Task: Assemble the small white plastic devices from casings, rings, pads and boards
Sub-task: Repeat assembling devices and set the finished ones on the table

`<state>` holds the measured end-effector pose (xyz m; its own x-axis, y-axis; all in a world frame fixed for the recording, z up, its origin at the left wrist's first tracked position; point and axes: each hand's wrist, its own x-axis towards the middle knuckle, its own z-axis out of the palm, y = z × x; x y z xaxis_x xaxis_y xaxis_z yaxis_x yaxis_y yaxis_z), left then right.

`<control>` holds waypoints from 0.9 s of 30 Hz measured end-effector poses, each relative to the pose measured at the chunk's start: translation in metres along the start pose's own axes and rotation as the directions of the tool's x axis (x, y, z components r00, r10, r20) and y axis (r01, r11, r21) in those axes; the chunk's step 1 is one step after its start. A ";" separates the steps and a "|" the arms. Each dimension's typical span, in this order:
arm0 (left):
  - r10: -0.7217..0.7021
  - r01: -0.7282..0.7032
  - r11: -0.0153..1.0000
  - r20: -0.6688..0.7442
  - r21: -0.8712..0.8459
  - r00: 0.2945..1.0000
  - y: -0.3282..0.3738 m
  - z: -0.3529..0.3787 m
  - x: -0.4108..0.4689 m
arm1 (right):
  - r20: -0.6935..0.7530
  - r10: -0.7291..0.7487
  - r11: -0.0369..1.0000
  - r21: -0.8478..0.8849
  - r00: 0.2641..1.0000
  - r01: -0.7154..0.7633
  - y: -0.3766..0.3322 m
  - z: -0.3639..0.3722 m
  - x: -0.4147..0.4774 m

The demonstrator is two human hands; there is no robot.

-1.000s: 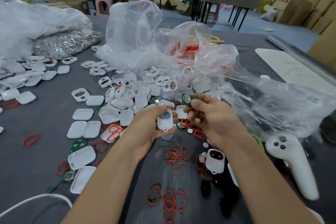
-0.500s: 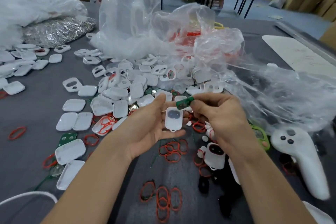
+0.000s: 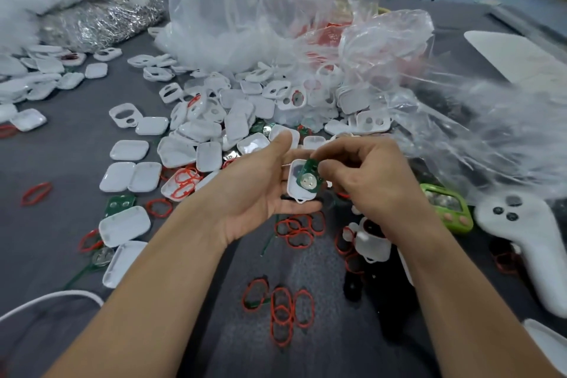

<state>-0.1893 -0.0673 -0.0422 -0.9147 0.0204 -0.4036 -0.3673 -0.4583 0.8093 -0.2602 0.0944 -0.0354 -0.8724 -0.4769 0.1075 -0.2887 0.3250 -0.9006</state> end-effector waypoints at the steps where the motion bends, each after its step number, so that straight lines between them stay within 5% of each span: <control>1: 0.002 -0.002 1.000 -0.003 0.004 1.000 0.000 0.000 -0.001 | 0.013 -0.001 1.000 -0.010 1.000 0.001 0.000 0.000 0.000; 10: 0.017 -0.019 0.998 0.030 0.052 0.999 -0.002 -0.001 -0.001 | 0.031 -0.132 0.986 -0.104 0.991 0.134 -0.003 0.004 -0.004; 27: 0.019 -0.024 0.998 0.075 0.060 0.997 -0.002 -0.001 0.001 | -0.092 -0.190 0.965 -0.201 0.977 0.168 -0.007 0.006 -0.008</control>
<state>-0.1896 -0.0671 -0.0451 -0.9317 0.0785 -0.3546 -0.3548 -0.4049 0.8427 -0.2486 0.0911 -0.0324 -0.8343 -0.4526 0.3148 -0.5048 0.3974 -0.7663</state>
